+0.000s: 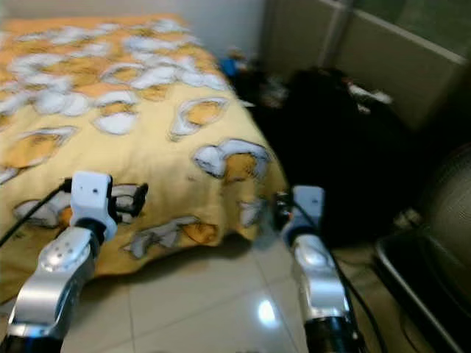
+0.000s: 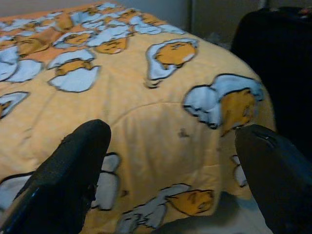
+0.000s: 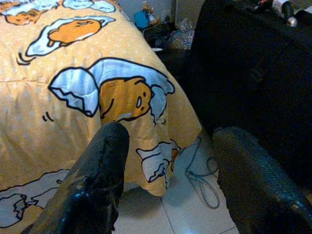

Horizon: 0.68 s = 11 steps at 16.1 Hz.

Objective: Clean up the room

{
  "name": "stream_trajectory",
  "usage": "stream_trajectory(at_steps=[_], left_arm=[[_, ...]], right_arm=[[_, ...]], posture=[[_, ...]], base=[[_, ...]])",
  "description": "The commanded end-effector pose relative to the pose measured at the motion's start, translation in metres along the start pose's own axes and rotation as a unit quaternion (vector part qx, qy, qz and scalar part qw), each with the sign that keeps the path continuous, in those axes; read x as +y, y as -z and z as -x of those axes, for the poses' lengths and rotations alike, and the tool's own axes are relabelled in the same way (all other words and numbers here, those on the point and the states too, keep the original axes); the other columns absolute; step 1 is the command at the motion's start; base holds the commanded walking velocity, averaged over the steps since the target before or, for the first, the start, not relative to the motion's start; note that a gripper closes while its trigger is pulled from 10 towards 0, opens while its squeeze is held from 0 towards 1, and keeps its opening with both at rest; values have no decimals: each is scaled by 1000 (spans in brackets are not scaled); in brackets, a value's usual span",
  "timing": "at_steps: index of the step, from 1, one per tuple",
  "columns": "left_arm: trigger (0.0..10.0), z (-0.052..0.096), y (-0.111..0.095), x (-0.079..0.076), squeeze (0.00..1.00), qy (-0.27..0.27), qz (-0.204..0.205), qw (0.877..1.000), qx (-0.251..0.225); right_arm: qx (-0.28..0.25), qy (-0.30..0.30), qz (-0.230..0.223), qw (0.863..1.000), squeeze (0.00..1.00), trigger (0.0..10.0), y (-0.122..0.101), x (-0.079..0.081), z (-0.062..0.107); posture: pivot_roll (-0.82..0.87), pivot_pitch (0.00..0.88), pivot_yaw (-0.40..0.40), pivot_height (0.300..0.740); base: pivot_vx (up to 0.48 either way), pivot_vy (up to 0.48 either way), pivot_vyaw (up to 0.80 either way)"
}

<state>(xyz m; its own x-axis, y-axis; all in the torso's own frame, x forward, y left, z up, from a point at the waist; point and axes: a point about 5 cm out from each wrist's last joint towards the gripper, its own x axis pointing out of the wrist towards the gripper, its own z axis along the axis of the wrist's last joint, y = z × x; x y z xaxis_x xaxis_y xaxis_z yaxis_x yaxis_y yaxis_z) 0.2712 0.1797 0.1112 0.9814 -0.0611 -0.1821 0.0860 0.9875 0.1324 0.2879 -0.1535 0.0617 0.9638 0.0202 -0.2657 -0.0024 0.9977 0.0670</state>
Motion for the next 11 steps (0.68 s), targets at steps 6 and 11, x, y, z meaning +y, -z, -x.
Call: stream_trajectory(at_steps=[6, 11], left_arm=[[10000, -6, -5, -2, 145, 5, 4, 1000, -21], [10000, -9, -6, 3, 153, 6, 8, 1000, -28]], right_arm=[[-1, 0, 18, 1000, 0, 10000, -6, -2, -6], [3, -4, 18, 1000, 0, 10000, -3, 2, -10]], posture=[[21, 0, -21, 740], [41, 0, -26, 740]], base=[[0, 0, -267], [0, 0, -480]])
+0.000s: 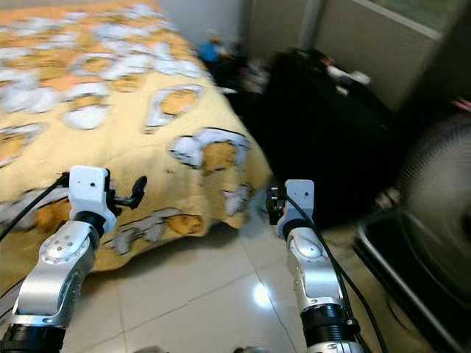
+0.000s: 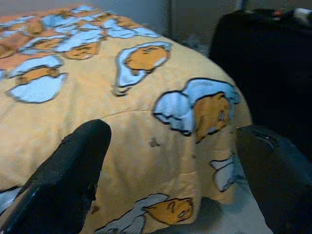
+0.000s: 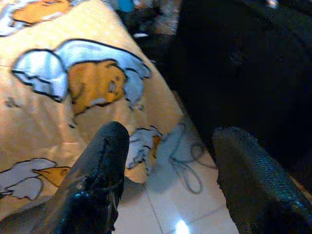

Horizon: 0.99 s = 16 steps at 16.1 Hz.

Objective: Clean up the room

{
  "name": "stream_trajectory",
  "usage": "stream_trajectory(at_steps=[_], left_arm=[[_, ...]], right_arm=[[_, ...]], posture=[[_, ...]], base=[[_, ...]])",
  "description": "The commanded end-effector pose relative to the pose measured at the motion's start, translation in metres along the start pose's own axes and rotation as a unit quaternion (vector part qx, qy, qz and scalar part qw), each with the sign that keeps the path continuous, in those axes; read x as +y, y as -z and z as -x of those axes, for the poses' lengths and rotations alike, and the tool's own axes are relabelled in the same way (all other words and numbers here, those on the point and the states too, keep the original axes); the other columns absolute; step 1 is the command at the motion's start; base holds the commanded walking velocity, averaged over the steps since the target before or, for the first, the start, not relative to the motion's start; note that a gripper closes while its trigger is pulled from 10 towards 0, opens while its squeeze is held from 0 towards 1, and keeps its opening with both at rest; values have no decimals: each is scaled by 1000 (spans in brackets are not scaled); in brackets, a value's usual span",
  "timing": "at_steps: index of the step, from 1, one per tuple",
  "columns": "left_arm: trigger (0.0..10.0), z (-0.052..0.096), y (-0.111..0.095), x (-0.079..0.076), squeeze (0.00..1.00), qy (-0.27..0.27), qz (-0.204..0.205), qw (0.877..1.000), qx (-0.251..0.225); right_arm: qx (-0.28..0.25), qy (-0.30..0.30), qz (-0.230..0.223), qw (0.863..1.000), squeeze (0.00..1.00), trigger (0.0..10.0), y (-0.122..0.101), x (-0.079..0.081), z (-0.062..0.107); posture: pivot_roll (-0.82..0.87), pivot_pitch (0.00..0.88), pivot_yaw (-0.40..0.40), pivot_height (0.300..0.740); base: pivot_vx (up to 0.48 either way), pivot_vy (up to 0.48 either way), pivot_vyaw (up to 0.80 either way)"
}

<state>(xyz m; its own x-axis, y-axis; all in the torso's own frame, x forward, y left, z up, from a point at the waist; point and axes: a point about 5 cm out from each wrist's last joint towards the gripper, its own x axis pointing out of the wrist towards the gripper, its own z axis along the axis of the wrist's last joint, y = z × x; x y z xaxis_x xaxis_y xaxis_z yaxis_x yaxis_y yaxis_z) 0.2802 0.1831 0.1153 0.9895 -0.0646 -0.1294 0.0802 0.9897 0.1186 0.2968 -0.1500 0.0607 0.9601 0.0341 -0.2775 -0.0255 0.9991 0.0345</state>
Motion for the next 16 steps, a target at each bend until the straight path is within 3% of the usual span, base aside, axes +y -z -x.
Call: stream_trajectory(at_steps=[1, 5, 7, 16], left_arm=[[10000, -2, 0, -2, 153, 8, 2, 1000, 0], [10000, -3, 1, -2, 149, 6, 2, 1000, 4], [10000, -3, 5, 4, 106, -30, 5, 999, 13], [10000, -7, 5, 3, 90, -29, -15, 999, 14]], right_arm=[[-5, 2, -1, 1000, 0, 10000, -1, -2, -1], [-12, 0, 8, 1000, 0, 10000, -3, -3, -2], [-29, -12, 23, 999, 0, 10000, -8, 2, -2], [-32, -6, 22, 999, 0, 10000, -12, 0, -5]], posture=[[41, 0, -26, 740], [40, 0, -26, 740], [39, 0, -25, 740], [36, 0, -26, 740]], base=[[0, 0, -800], [0, 0, -800], [0, 0, 0], [0, 0, 0]])
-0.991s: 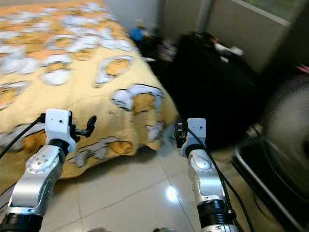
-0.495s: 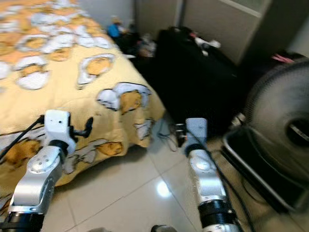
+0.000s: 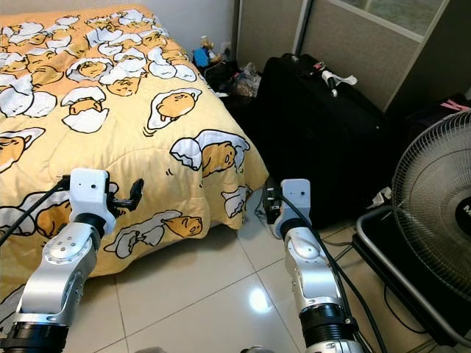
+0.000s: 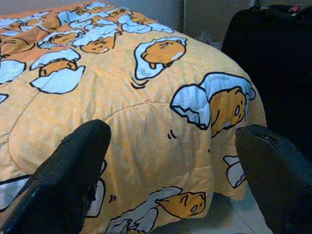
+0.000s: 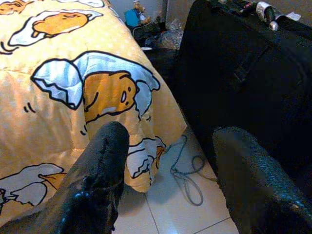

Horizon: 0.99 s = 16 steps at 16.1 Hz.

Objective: Clean up the room

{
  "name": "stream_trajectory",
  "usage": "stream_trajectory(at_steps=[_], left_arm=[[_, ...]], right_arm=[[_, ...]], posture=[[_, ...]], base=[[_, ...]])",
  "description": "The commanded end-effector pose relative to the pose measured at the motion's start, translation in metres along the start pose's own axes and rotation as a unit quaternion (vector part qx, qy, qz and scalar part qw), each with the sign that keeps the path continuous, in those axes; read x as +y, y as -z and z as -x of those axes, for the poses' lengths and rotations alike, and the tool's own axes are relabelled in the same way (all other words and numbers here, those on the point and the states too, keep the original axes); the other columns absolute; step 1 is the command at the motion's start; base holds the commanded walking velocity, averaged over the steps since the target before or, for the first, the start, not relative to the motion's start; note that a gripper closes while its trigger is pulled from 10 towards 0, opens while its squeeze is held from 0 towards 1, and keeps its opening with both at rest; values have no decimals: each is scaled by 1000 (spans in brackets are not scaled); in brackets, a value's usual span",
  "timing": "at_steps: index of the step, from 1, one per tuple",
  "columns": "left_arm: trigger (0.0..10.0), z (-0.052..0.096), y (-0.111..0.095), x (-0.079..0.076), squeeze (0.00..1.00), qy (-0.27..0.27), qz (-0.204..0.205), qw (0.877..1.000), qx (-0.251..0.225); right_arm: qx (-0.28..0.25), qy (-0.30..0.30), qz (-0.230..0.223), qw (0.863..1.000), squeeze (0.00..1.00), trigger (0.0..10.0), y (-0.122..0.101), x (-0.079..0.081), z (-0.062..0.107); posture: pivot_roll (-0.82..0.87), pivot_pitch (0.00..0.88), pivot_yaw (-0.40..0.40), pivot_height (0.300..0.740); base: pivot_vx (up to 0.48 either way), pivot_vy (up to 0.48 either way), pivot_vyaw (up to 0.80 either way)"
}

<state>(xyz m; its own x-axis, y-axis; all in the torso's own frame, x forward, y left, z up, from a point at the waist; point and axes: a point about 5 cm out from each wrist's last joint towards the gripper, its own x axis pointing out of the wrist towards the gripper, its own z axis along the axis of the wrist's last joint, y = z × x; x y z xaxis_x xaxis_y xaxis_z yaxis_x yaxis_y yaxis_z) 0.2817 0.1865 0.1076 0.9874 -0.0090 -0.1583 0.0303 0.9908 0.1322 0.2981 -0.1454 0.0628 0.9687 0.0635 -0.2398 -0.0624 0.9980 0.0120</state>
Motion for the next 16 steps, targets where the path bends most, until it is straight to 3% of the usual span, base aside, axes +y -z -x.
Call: stream_trajectory(at_steps=[1, 7, 11, 14, 16], left_arm=[[10000, -5, -3, 1, 90, -4, -12, 1000, -3], [10000, -6, -4, 0, 78, -5, -9, 1000, -6], [10000, -10, -18, 2, 59, -12, -24, 999, -22], [10000, -4, -30, -6, 67, 3, -37, 998, -45], [10000, -14, -34, -16, 63, 29, -41, 998, -48]], right_arm=[[-13, 9, 7, 1000, 0, 10000, -9, -6, -5], [-13, 9, 10, 1000, 0, 10000, -10, -7, -5], [-15, 11, 7, 1000, 0, 10000, -12, -5, -7], [-22, 19, 3, 1000, 0, 10000, -14, -11, -1], [-35, 33, 1, 999, 0, 10000, -20, -17, 5]], posture=[[36, 0, -26, 740], [41, 0, -31, 740], [55, 0, -39, 740], [19, 0, 2, 740], [-42, 0, 62, 740]], base=[[0, 0, 0], [0, 0, 0], [0, 0, 0], [0, 0, 0], [0, 0, 0]])
